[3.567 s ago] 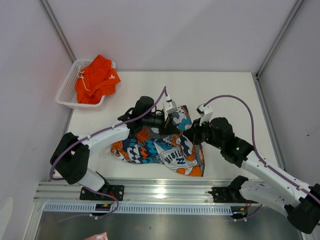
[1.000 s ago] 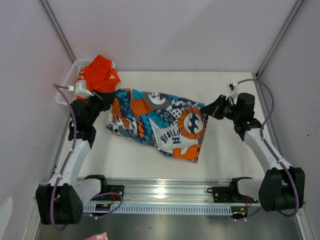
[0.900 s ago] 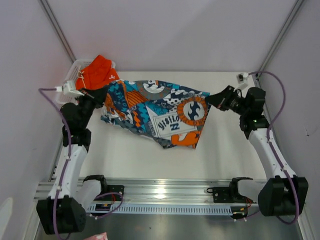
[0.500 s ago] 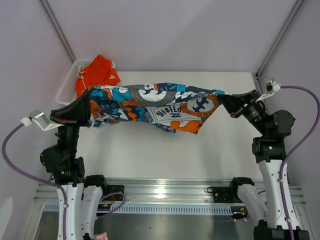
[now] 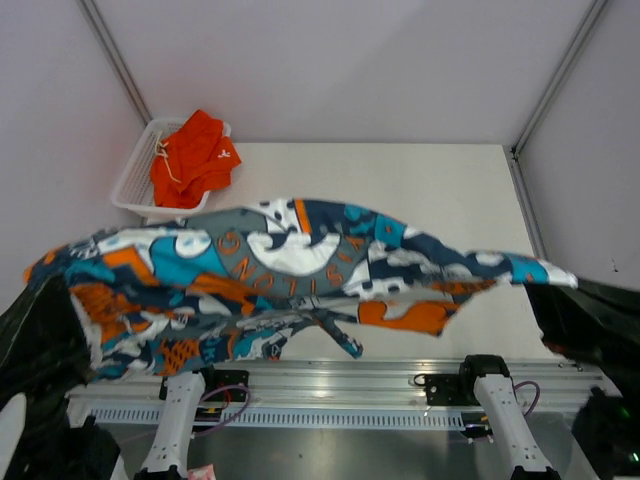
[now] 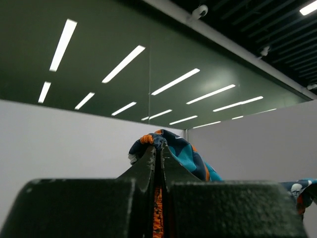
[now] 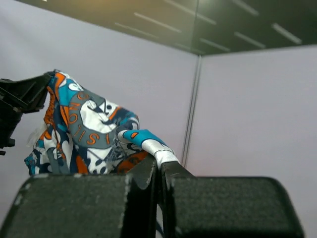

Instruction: Fold and stack the shorts

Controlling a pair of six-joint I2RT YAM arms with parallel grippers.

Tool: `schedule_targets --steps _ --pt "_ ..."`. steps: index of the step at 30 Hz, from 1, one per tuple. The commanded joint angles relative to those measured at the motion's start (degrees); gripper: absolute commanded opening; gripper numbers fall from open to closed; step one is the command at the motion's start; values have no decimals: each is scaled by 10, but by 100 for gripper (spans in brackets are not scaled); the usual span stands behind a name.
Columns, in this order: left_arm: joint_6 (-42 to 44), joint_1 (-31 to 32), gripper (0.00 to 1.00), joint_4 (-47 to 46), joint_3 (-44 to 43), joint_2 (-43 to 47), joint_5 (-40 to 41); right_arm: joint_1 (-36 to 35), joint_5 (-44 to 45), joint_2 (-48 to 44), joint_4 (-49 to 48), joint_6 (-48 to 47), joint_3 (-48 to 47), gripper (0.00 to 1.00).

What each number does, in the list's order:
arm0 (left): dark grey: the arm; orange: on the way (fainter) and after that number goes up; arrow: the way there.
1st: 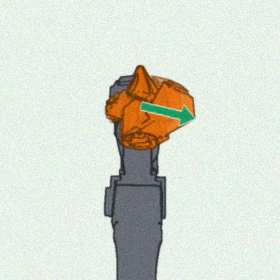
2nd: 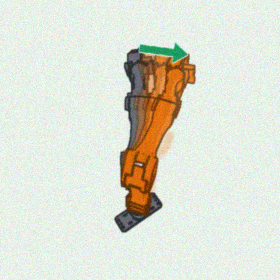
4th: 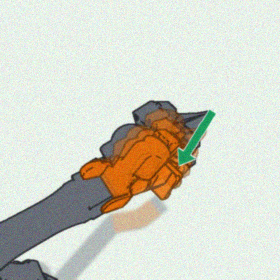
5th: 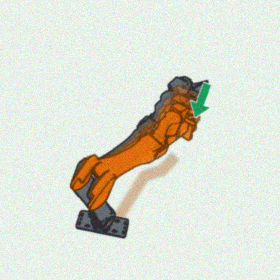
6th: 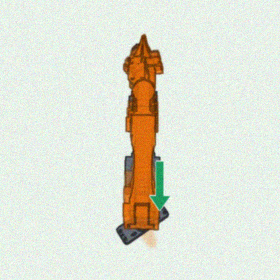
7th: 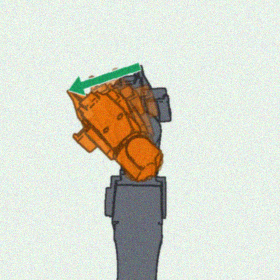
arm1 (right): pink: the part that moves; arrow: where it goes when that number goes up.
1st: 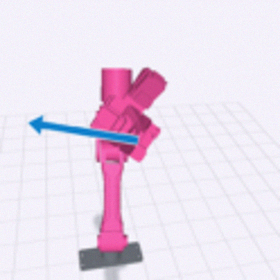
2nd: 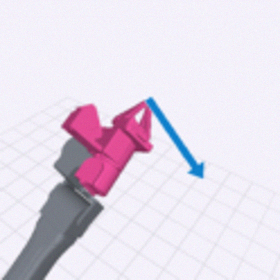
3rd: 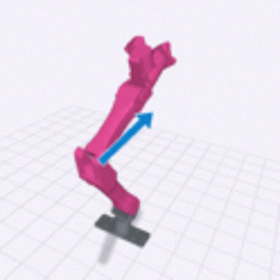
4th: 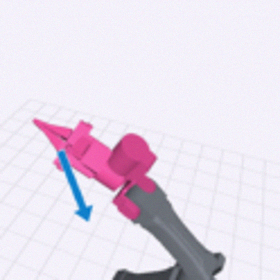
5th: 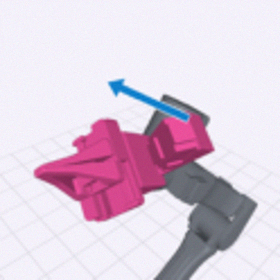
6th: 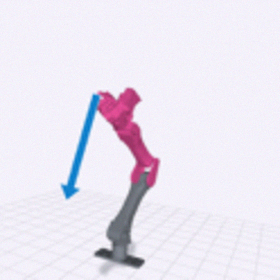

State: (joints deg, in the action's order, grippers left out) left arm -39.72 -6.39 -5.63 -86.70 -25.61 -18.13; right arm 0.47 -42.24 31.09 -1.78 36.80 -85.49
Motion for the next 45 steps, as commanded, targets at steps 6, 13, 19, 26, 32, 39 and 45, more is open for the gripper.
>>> schedule_targets --steps 6,13,19,26,32,39,45 --pt "-87 -5 0 63 -16 -126 -70 2 40 87 158 12 -97 0" --pt "-118 -5 0 -135 259 -194 -77 2 89 125 74 39 142 0" --pt "-109 30 0 -394 502 -293 -3 3 135 185 -117 67 372 0" --pt "-88 96 0 -694 544 -570 63 21 184 416 -343 82 409 0" --pt "-87 106 0 -699 298 -811 44 31 180 718 -388 103 222 0" --pt "-9 108 99 -378 -15 -937 62 54 217 899 -299 162 -4 99" --pt "32 108 99 -285 55 -808 99 35 236 804 -181 66 10 99"
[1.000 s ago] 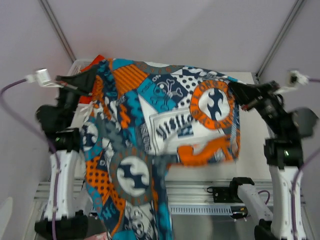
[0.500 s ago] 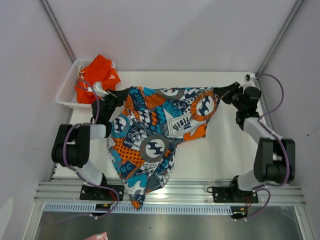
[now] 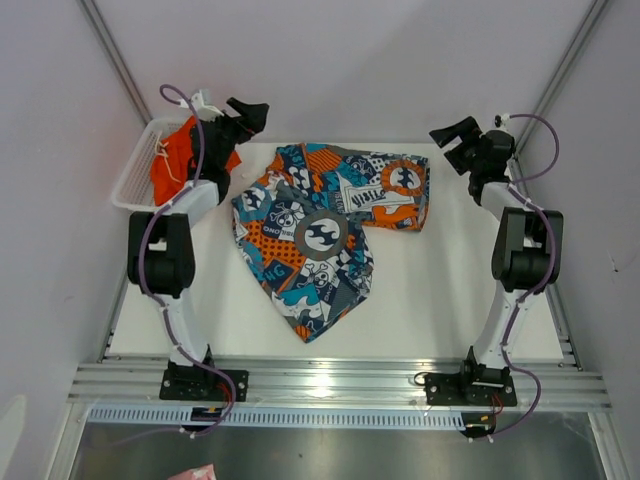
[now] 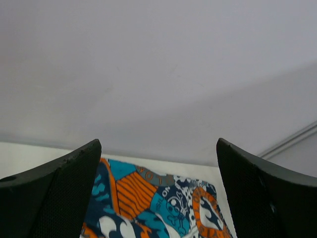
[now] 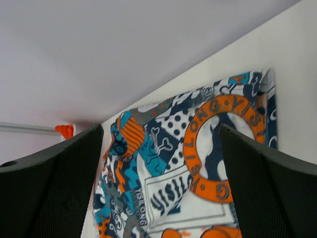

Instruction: Fold and stack the shorts

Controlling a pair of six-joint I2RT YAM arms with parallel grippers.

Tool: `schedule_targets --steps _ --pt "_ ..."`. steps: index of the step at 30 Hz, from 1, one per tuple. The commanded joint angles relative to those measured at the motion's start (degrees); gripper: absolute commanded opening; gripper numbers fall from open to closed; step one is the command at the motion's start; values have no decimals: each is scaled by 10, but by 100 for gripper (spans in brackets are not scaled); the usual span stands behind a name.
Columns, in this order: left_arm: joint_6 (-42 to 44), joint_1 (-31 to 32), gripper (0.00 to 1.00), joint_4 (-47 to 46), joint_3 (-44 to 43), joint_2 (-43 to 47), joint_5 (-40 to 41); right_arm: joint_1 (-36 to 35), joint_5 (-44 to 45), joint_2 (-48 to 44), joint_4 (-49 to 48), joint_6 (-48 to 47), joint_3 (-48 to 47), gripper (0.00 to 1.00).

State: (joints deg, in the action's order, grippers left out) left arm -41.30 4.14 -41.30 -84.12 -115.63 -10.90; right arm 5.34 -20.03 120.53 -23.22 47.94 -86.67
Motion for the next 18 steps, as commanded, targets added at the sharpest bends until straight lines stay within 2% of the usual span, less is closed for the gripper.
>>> schedule_targets --steps 1,4,8,9,11,14,15,18 --pt "52 3 99 82 41 110 22 -16 13 -111 37 -49 46 99" --pt "59 7 99 138 100 181 14 -24 4 -182 63 -73 140 99" --pt "79 8 99 215 182 262 18 -47 32 -261 138 -127 242 91" --pt "82 8 99 228 195 278 23 -51 41 -274 148 -144 256 79" --pt "90 8 99 265 229 314 28 -52 34 -294 139 -146 286 69" --pt "97 8 99 281 267 343 28 -52 9 -276 117 -143 320 64" --pt "97 8 99 281 275 349 25 -52 -2 -260 116 -141 317 57" --pt "86 9 99 271 320 364 1 -52 -60 -177 122 -124 275 45"
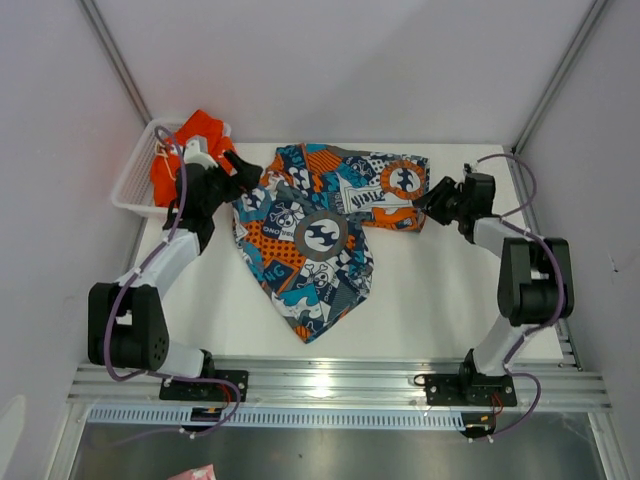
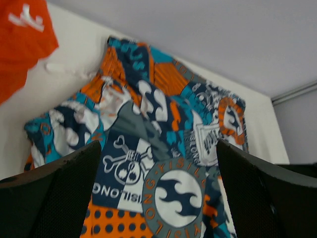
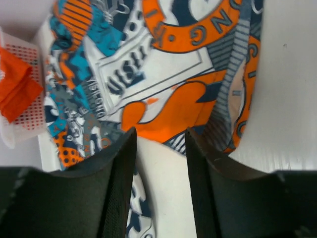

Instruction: Fold and stack the shorts

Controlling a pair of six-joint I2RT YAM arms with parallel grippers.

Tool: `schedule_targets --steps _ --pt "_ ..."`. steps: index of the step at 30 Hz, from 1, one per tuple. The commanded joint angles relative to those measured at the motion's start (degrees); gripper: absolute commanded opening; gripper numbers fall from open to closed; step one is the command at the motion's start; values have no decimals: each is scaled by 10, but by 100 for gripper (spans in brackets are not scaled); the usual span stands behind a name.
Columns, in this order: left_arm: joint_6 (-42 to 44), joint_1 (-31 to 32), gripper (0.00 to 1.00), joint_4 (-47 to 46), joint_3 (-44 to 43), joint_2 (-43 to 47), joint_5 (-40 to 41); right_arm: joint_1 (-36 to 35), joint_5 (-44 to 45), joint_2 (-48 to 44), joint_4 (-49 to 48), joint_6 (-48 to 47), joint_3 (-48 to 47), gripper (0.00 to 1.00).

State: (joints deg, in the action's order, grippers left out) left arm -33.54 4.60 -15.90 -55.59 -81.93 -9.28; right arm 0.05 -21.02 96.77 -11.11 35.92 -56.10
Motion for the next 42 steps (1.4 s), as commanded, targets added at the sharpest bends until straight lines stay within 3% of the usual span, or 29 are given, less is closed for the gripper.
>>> schedule_targets --steps 1,5,6,8,9,12,14,16,18,24,30,32,36,42 --pt "7 6 99 12 43 33 -17 -17 -54 81 14 -7 -64 45" --pt "14 16 99 3 90 63 -7 -32 -61 137 34 -2 -68 35" --pt "16 16 99 6 108 73 0 -33 -60 135 29 0 -57 27" --pt "25 16 99 12 119 79 6 -37 -49 128 24 2 -20 22" --pt "28 16 99 17 123 81 10 -37 -48 122 27 0 -10 11" --pt "27 16 99 26 133 84 23 -37 -27 99 22 -2 33 4" --pt "18 16 99 14 154 91 29 -37 -1 58 15 -2 55 7" --pt "13 16 99 9 171 99 38 -37 14 22 28 -12 66 21" --pt "7 16 99 10 177 106 41 -37 17 1 49 -20 62 42" --pt "0 80 99 1 251 171 133 -92 7 -111 82 -43 81 70" --pt "-14 81 99 0 307 241 157 -200 26 -211 128 -46 122 63" --pt "-19 81 99 -7 327 270 167 -219 19 -242 121 -15 150 64" --pt "-19 81 99 -28 354 302 189 -303 103 -282 156 3 158 71" --pt "-13 81 99 -24 347 296 186 -383 178 -279 197 14 150 71"
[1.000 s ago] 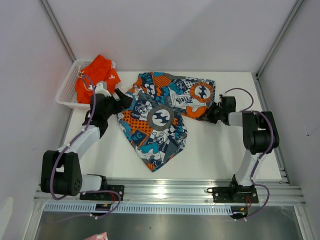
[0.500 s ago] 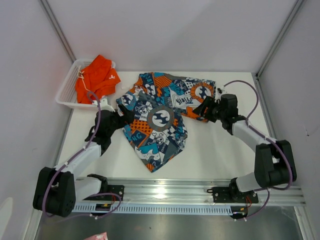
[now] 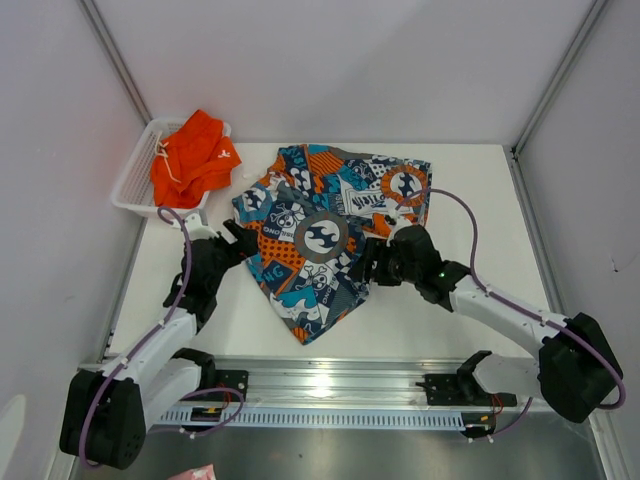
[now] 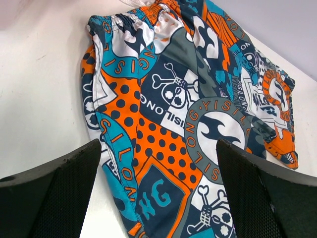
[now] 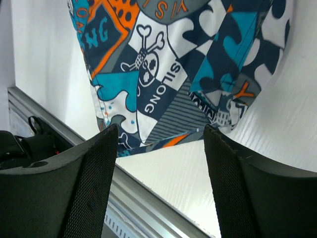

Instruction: Fold and stack the shorts

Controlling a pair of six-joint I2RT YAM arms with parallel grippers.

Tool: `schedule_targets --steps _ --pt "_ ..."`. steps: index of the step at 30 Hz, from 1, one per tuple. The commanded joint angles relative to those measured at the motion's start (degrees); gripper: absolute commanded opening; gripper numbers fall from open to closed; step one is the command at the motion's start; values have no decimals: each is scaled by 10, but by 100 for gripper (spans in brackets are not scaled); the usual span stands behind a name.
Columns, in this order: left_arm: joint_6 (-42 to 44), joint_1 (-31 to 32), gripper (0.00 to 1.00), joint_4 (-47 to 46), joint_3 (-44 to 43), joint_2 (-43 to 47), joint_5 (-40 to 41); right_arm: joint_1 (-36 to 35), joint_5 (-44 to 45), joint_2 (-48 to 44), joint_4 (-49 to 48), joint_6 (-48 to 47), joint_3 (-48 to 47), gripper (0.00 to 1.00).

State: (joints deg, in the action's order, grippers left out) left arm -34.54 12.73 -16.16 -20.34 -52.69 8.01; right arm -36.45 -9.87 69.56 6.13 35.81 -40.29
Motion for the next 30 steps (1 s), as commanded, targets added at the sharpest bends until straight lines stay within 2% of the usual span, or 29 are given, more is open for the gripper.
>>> schedule_targets --steps 1,8,17,21,26,30 --pt "-3 -1 99 -19 -7 3 12 -23 69 -1 16 21 -5 71" --pt "-3 -1 99 -14 -9 4 10 -58 99 62 -22 48 9 72" --pt "-2 -1 99 -17 -12 0 3 -32 106 160 -106 72 -18 69" --pt "-2 -1 99 -18 -15 -7 -3 -6 127 176 -153 109 4 58" --pt "-2 -1 99 -19 -16 -9 -9 46 117 154 -211 143 64 49" --pt "-2 -1 99 -19 -16 -9 -12 93 116 134 -183 127 87 31"
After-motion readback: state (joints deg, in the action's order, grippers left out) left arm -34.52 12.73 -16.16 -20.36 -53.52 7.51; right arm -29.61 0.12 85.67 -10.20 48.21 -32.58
